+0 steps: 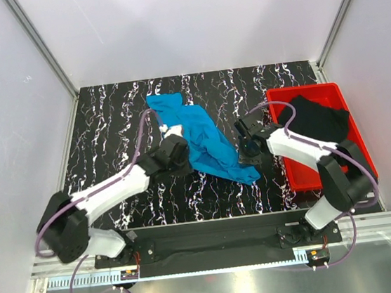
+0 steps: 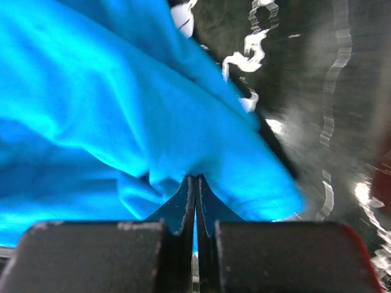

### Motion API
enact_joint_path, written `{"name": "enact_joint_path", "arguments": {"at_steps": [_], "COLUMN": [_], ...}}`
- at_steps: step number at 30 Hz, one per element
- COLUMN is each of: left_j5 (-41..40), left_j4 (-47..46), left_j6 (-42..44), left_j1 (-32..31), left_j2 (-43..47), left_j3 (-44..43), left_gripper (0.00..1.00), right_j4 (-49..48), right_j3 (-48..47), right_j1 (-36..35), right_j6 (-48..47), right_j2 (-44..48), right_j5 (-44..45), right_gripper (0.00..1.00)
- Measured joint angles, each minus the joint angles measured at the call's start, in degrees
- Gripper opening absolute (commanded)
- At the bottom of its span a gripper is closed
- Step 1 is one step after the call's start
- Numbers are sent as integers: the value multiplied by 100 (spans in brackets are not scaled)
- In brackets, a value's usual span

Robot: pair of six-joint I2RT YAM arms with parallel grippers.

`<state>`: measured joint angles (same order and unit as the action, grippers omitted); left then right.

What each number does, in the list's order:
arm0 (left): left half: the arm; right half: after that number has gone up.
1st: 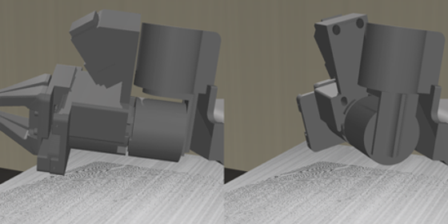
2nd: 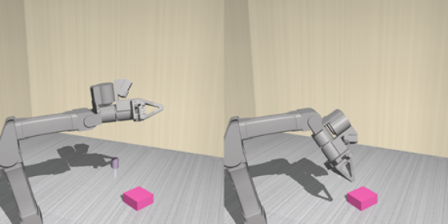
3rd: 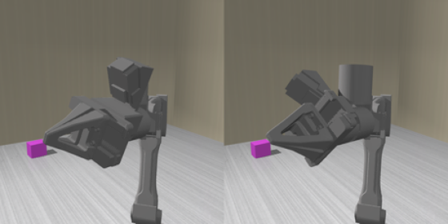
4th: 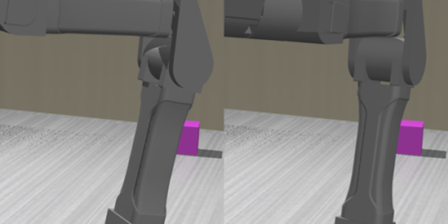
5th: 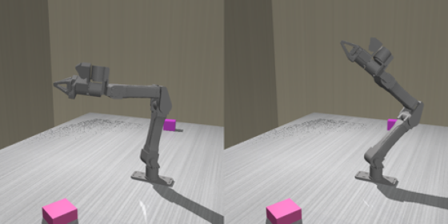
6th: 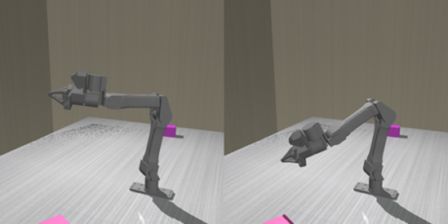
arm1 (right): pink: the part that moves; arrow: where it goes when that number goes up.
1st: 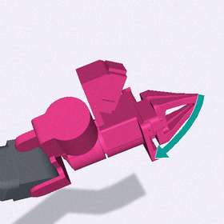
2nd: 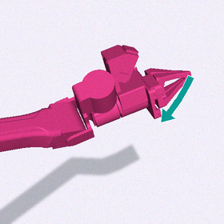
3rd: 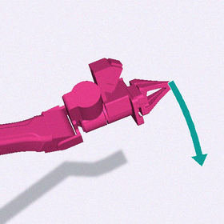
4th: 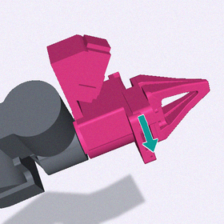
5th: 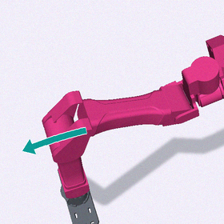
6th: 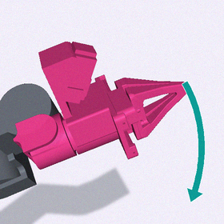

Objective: Fold and stack the t-shirts
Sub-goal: Flatten the tshirt out

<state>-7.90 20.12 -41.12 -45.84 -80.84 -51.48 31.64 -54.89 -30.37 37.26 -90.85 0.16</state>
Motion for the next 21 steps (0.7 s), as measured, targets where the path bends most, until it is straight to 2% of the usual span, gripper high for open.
{"name": "enact_joint_path", "arguments": {"at_steps": [2,7,12,17,21], "left_j5": [-223,-1080,-2105,-2931,-3530], "left_j4": [214,824,1419,2306,2830], "left_j6": [70,308,479,592,837], "left_j1": [74,245,313,326,323], "left_j2": [358,1982,3600,4378,4835], "left_j3": [61,107,87,-101,-651], "left_gripper": [0,0,0,0,0], "right_j4": [293,981,1469,1862,2223], "right_j3": [-164,-1152,-2184,-2531,-2664], "right_j1": [0,7,22,50,52], "right_j6": [-59,-295,-531,-752,-890], "right_j2": [262,1023,1276,1338,1486], "right_j5": [225,787,1237,1436,1427], "right_gripper": [0,0,0,0,0]}}
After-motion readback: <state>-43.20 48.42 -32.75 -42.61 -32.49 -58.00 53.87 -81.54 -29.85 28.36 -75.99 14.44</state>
